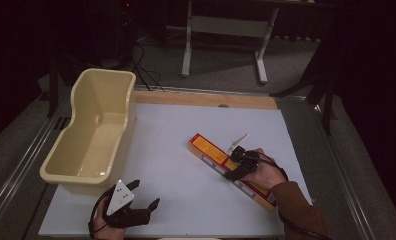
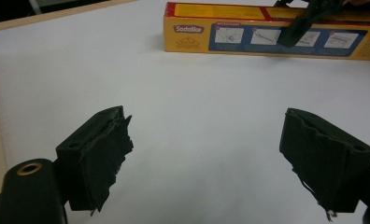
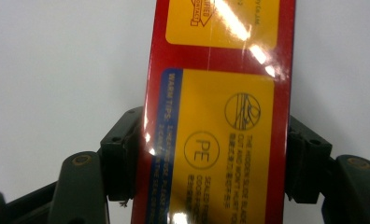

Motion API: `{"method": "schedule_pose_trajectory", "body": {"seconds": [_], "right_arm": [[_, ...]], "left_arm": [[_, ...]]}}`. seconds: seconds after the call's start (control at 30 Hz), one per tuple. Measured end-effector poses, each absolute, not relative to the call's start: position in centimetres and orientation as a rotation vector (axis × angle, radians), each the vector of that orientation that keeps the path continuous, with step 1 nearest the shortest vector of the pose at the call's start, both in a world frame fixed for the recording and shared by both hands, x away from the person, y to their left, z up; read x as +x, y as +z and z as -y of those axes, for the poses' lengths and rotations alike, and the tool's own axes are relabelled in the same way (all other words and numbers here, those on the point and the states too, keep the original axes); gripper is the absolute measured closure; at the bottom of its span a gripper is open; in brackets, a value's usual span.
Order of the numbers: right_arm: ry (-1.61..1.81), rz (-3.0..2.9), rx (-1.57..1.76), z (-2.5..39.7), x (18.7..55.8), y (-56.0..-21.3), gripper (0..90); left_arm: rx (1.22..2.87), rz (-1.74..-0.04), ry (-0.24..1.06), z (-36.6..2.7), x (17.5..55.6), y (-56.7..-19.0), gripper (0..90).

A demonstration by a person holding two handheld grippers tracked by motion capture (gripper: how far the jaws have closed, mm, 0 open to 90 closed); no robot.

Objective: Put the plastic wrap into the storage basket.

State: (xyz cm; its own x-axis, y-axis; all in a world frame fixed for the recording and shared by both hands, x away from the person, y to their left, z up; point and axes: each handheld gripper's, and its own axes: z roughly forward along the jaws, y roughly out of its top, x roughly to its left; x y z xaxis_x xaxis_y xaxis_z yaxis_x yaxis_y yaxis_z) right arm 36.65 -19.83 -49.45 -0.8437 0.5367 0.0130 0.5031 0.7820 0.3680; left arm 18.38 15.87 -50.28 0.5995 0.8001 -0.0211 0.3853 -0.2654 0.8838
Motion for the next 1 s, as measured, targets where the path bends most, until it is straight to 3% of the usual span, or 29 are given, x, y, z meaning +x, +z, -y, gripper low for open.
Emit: {"method": "schedule_pose_trajectory", "body": {"seconds": [0.27,0.53,1.0], "right_arm": [[0.383,-2.940,0.808,18.5,37.6,-50.0,33.8],[0.224,-2.936,0.904,17.4,38.0,-49.7,40.1],[0.284,-2.900,1.035,17.1,37.8,-48.8,41.8]], "left_arm": [[1.875,-0.955,0.546,-15.8,18.4,-50.3,15.6],[1.871,-0.955,0.548,-15.9,18.4,-50.3,15.6],[1.870,-0.957,0.547,-15.9,18.4,-50.3,15.6]]}}
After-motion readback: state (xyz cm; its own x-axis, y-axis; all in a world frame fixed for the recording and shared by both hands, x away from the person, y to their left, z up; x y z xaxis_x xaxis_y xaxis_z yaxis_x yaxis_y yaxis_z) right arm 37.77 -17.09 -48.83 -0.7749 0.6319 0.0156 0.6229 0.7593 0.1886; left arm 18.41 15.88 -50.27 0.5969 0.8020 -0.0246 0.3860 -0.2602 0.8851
